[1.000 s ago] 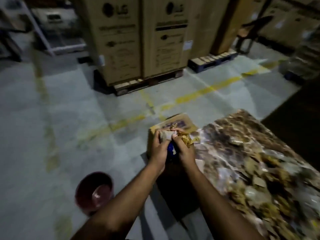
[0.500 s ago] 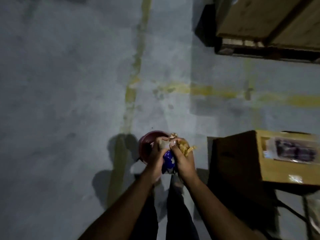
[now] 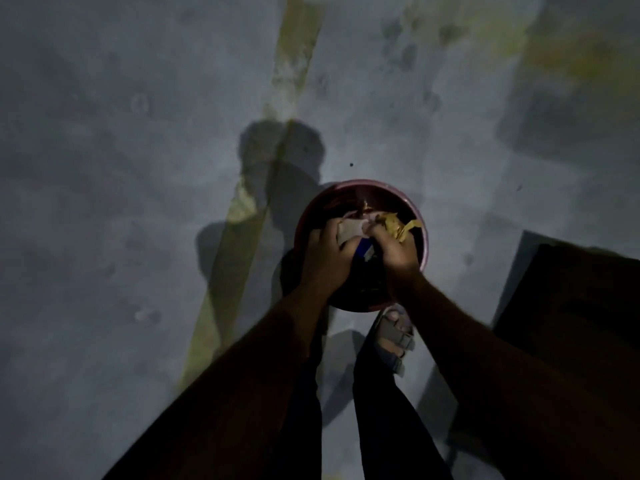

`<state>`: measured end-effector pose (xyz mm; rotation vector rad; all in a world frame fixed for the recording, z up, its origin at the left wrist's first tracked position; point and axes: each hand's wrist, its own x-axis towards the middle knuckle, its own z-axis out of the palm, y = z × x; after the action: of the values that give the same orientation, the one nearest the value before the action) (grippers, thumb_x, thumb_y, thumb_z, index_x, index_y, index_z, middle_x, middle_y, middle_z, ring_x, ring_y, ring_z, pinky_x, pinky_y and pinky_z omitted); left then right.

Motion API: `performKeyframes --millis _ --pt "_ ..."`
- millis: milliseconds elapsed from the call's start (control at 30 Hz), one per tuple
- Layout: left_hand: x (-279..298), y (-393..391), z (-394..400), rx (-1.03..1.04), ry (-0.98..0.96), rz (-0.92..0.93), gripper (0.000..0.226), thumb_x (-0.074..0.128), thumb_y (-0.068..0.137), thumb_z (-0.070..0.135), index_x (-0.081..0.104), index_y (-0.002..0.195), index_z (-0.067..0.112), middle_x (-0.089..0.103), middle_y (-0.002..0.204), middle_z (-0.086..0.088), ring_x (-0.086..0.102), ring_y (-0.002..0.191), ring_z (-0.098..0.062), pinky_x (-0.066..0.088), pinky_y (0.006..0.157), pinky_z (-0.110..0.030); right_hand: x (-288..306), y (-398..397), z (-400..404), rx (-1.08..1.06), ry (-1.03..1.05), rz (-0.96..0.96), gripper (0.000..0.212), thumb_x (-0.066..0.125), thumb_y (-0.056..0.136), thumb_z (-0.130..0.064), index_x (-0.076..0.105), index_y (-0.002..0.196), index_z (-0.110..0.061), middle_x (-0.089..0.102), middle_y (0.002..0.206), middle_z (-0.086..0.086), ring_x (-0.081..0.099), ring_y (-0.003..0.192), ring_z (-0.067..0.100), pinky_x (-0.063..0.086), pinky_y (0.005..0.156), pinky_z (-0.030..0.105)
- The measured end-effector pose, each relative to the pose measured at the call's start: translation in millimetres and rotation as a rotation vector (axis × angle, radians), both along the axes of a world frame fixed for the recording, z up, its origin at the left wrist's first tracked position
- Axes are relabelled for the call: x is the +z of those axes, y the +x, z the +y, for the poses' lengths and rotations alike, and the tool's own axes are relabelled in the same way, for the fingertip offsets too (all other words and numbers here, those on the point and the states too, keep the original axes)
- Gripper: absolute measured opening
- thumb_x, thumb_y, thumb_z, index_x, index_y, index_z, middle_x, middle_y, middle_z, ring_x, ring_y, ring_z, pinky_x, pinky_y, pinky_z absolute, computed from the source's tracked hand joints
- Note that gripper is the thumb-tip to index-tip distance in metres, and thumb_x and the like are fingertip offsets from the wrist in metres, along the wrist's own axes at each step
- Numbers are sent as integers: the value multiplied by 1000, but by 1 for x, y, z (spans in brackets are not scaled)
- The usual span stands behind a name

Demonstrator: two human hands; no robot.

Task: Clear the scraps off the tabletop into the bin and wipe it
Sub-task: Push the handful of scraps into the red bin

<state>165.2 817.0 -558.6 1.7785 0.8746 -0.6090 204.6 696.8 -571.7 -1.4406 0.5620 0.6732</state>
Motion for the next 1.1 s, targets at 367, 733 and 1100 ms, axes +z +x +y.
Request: performKeyframes --millis 367,733,1100 --pt "-65 3 14 -2 -3 95 71 73 90 21 37 151 24 52 146 -8 52 130 -28 42 98 -28 -84 14 -28 625 -432 -92 97 91 56 -62 46 138 -33 59 134 2 59 121 19 50 103 39" --pt "-45 -3 5 59 -124 28 76 75 86 11 42 153 25 52 139 7 50 127 -11 39 101 -21 -65 15 -22 811 -486 -75 92 78 85 -18 25 159 -25 46 154 12 46 140 32 36 114 34" --pt "64 -16 8 99 -104 -11 55 65 94 17 48 145 27 53 142 1 49 131 -18 36 96 -23 61 -12 -29 609 -458 -49 49 68 93 -23 53 140 -23 63 134 1 59 122 19 44 95 23"
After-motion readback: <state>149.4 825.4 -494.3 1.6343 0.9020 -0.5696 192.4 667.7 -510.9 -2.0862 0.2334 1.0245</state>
